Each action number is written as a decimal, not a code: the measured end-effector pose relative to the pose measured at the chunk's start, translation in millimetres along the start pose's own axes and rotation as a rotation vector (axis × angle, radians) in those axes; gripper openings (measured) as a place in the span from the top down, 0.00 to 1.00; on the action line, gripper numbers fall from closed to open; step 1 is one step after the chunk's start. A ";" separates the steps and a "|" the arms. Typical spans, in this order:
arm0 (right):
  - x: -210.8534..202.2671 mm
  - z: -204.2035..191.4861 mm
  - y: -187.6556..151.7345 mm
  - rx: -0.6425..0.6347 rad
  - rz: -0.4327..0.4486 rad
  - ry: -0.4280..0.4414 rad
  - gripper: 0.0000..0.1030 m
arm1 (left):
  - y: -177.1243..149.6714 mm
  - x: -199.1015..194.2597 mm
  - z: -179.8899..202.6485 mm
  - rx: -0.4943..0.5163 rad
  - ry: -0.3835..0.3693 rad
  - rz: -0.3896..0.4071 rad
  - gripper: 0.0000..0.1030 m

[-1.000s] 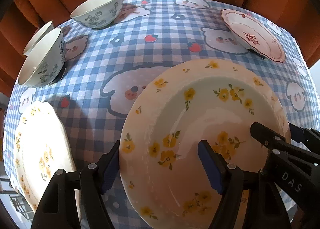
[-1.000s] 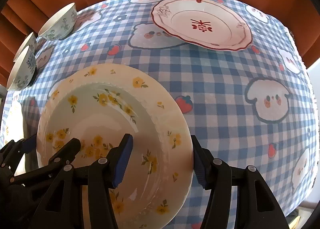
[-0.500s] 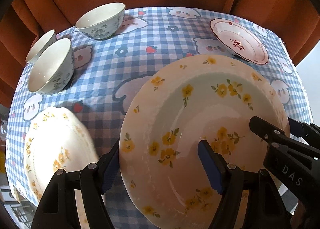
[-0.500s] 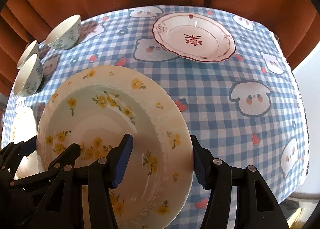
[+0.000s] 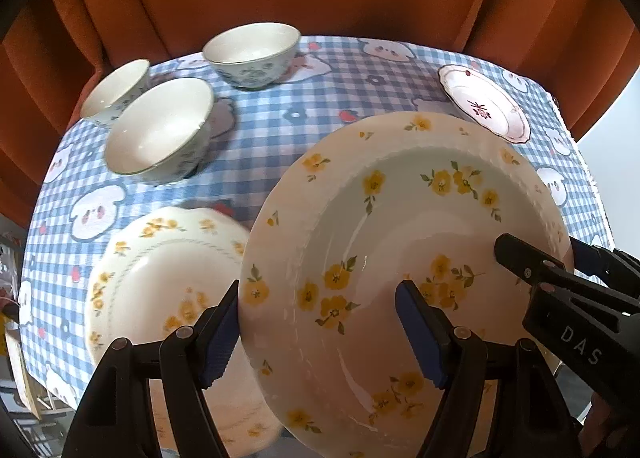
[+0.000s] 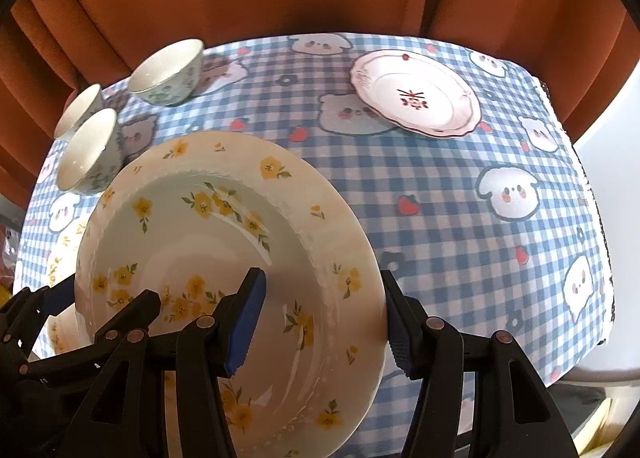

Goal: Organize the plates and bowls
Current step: 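Lift the round plate with both grippers and carry it over the scalloped plate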

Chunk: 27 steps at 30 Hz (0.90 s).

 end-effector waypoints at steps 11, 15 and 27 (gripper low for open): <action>-12.7 -61.0 -10.1 -0.007 0.016 0.005 0.41 | -18.5 -19.6 -55.8 -0.024 -0.003 0.010 0.27; -12.1 -81.4 -15.7 -0.019 0.009 0.013 0.41 | -26.6 -22.1 -78.7 -0.041 0.003 0.007 0.27; 5.3 -135.5 -28.0 -0.091 -0.051 0.033 0.41 | -47.0 -11.6 -126.0 -0.135 0.008 -0.036 0.27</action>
Point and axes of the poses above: each gripper's, at about its wrist camera, not at the fingertips, and x roughly the way its jaws point, z to its right, y to its top, the point moved 9 cm from there along x, roughly the way its jaws point, and after that the axes turned 10 degrees about z, right-handed, at the moved point
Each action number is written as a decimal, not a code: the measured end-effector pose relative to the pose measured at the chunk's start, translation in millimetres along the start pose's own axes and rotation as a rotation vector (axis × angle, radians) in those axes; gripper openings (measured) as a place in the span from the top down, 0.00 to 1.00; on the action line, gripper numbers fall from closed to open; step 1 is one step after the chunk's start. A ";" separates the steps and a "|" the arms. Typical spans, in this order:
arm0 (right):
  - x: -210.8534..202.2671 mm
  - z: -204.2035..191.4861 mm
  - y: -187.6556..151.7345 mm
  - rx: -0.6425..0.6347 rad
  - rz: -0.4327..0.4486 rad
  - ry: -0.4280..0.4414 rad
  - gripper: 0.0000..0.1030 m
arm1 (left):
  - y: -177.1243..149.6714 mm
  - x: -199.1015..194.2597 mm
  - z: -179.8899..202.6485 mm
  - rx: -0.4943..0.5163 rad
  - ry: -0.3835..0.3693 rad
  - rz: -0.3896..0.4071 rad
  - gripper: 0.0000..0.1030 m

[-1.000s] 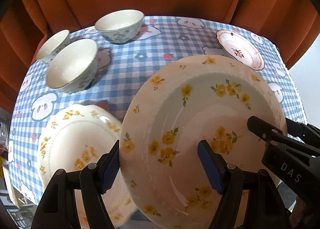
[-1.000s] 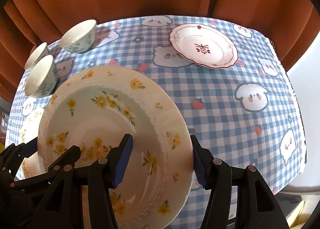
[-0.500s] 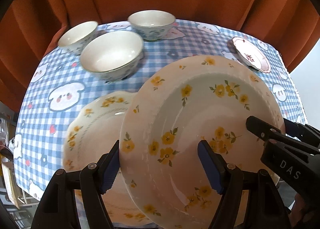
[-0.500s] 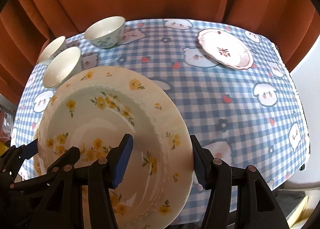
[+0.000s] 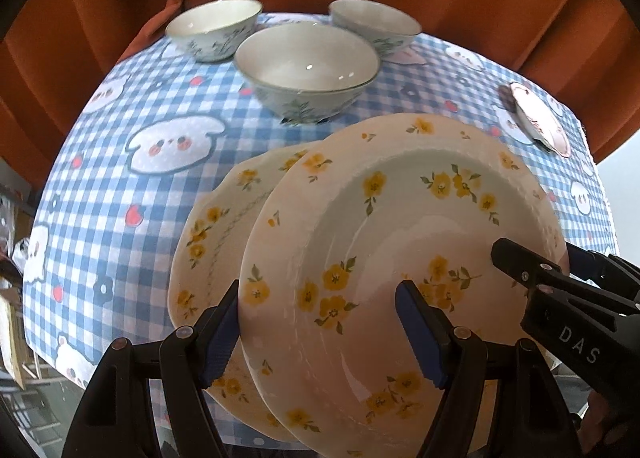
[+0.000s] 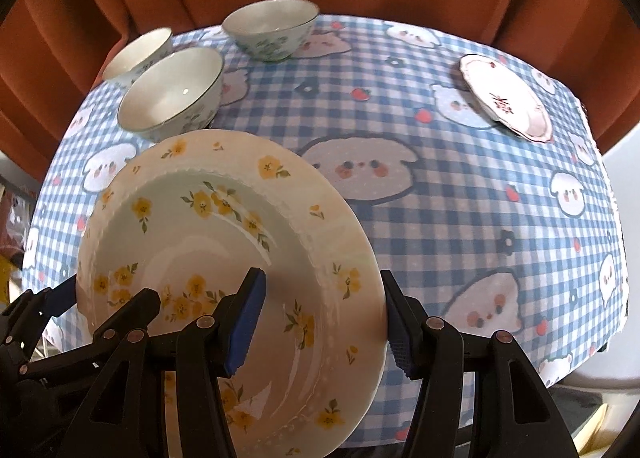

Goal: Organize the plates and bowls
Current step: 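Lift the round plate with both grippers and carry it over the scalloped plate, then lower the round plate onto the scalloped plate with both grippers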

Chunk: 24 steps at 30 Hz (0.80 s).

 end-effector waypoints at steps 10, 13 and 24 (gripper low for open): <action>20.9 -14.7 -0.9 -0.056 -0.057 -0.005 0.41 | -10.9 21.1 -11.8 -0.055 -0.005 -0.051 0.27; 25.1 -17.1 0.2 -0.076 -0.065 -0.007 0.41 | -13.1 27.9 -12.8 -0.073 -0.004 -0.058 0.27; 37.8 -25.4 5.3 -0.129 -0.092 -0.009 0.41 | -9.2 39.3 -20.1 -0.113 0.024 -0.050 0.25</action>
Point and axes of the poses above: each gripper's, at about its wrist camera, not at the fingertips, and x roughly the way its jaws point, z to its right, y to its top, the point moved 9 cm from there along x, roughly the way its jaws point, and after that the axes turned 10 degrees about z, right-handed, at the moved point
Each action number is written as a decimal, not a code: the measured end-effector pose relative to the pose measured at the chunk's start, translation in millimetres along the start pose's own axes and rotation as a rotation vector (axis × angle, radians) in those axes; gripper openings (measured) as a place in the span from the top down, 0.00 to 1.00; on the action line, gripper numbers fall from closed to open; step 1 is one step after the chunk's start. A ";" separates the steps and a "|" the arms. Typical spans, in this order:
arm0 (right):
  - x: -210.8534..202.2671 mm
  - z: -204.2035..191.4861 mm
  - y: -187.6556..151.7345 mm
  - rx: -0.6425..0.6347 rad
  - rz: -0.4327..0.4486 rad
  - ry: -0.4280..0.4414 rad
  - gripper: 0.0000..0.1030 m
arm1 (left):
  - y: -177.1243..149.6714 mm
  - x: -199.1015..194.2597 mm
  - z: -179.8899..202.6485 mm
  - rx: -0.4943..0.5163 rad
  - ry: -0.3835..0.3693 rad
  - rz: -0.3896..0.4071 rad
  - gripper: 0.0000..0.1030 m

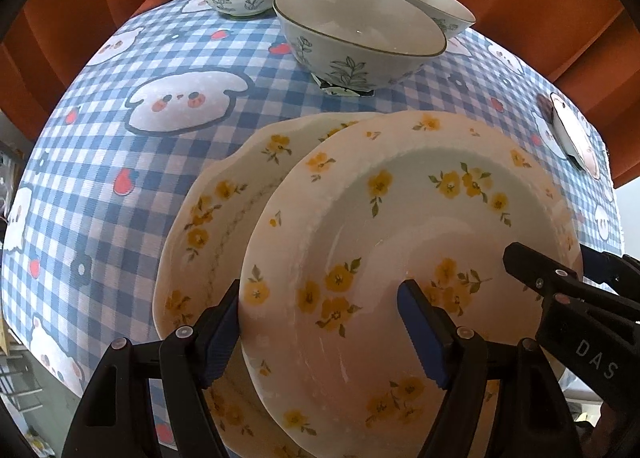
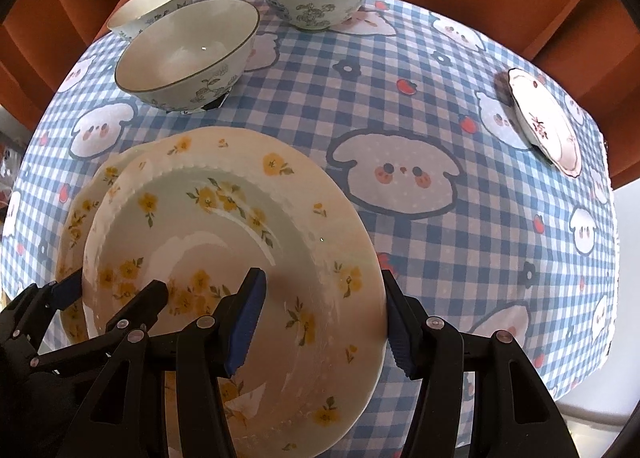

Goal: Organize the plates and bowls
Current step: 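Lower the round plate onto the scalloped plate with both grippers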

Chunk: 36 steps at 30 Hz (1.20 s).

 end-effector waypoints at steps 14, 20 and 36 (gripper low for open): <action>3.6 1.3 -0.4 0.028 0.031 0.015 0.47 | 5.9 -0.3 -5.7 0.010 0.052 0.036 0.22; -11.3 7.9 -2.6 0.051 0.079 0.005 0.63 | 0.5 -0.8 -2.4 0.048 0.093 0.042 0.22; -2.1 -6.3 -6.8 0.046 0.081 0.033 0.65 | 7.4 -26.7 -21.3 0.040 0.131 0.090 0.22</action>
Point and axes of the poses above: each gripper's, at about its wrist camera, not at the fingertips, and x roughly the way its jaws point, z to its right, y to its top, the point moved 9 cm from there along x, roughly the way its jaws point, and after that the axes turned 10 degrees about z, right-handed, at the moved point
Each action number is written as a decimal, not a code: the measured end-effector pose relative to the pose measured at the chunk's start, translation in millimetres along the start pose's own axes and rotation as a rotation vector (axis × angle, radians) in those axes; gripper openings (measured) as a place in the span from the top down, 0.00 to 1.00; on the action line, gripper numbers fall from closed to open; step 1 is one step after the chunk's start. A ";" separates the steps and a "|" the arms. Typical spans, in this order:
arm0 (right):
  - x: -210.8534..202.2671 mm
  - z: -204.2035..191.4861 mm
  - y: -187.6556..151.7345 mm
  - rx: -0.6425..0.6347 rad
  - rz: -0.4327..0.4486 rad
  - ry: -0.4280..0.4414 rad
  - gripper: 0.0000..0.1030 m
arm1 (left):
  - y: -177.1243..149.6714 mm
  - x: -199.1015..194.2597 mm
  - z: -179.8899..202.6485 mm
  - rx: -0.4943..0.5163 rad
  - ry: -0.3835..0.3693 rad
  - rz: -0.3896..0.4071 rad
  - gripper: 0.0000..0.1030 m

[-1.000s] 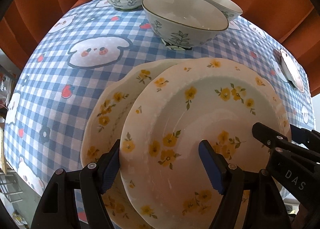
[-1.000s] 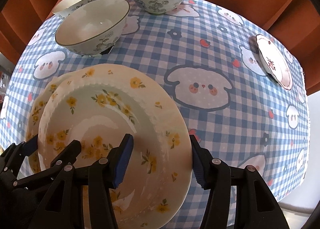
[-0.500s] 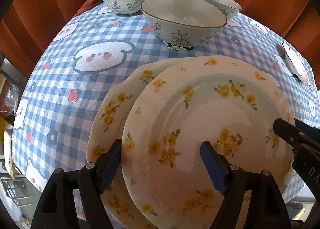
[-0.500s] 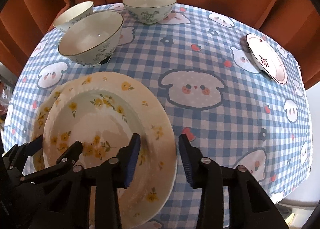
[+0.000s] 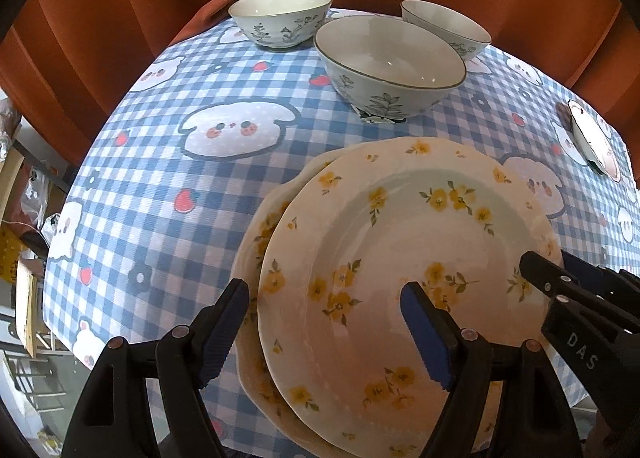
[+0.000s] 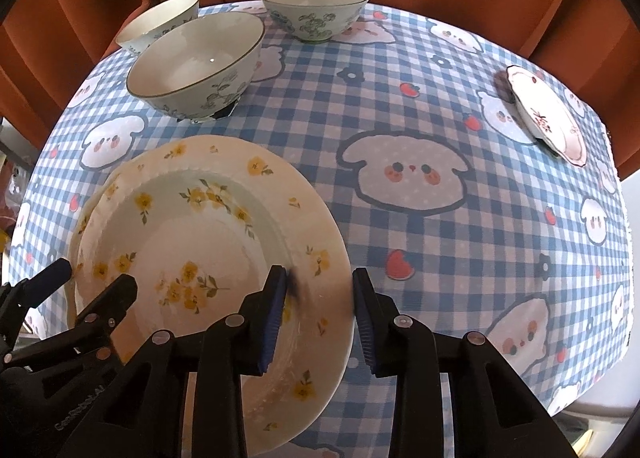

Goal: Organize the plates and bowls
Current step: 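Lower the round plate onto the scalloped plate with both grippers, then open both grippers and withdraw them from the stacked plates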

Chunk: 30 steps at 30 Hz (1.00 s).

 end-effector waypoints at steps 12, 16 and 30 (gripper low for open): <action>8.5 -15.0 -1.4 -0.005 0.000 -0.004 0.61 | -3.0 1.4 -8.3 0.019 0.022 -0.021 0.22; 8.5 -15.8 -2.0 0.003 0.003 -0.015 0.60 | -4.9 -0.2 -7.8 0.029 0.021 -0.030 0.22; -29.2 -14.8 -4.1 0.088 0.040 0.033 0.54 | 2.2 -35.1 7.2 0.086 -0.038 0.016 0.21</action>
Point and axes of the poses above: each gripper's, at about its wrist camera, not at the fingertips, and x roughly the way its jaws point, z to its right, y to its top, the point moved 9 cm from there along x, roughly the way its jaws point, and after that the axes turned 10 degrees about z, right-handed, at the moved point
